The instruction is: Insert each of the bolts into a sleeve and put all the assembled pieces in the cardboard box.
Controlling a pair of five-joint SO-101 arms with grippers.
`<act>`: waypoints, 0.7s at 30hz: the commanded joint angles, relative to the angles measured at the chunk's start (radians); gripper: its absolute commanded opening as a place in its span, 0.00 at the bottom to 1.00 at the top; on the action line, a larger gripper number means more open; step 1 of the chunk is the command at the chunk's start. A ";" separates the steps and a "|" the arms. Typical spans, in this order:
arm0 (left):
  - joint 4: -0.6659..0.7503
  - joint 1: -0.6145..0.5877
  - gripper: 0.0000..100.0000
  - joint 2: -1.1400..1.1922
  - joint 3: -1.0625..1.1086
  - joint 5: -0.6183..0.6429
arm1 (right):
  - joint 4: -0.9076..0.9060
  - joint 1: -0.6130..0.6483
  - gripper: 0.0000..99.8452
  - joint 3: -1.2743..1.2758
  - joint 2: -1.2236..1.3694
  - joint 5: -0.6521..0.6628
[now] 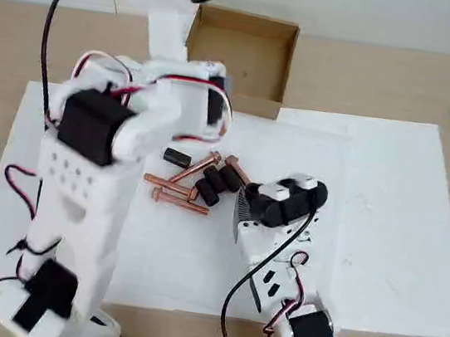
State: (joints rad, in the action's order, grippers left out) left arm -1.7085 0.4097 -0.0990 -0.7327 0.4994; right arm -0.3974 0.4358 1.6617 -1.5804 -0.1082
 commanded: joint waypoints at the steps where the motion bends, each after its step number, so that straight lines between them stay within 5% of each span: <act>1: 0.028 0.054 0.01 -0.146 -0.001 0.008 | -0.001 0.007 0.00 -0.006 -0.016 -0.008; 12: 0.043 0.017 0.01 -0.313 0.188 -0.071 | -0.001 0.007 0.00 -0.006 -0.016 -0.008; 21: 0.416 -0.040 0.01 -0.511 0.713 -0.097 | 0.001 0.007 0.00 -0.006 -0.016 -0.008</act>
State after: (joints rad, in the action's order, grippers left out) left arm -1.4507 0.3698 -0.5178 -0.1680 0.4181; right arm -0.3974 0.4373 1.6617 -1.5804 -0.1082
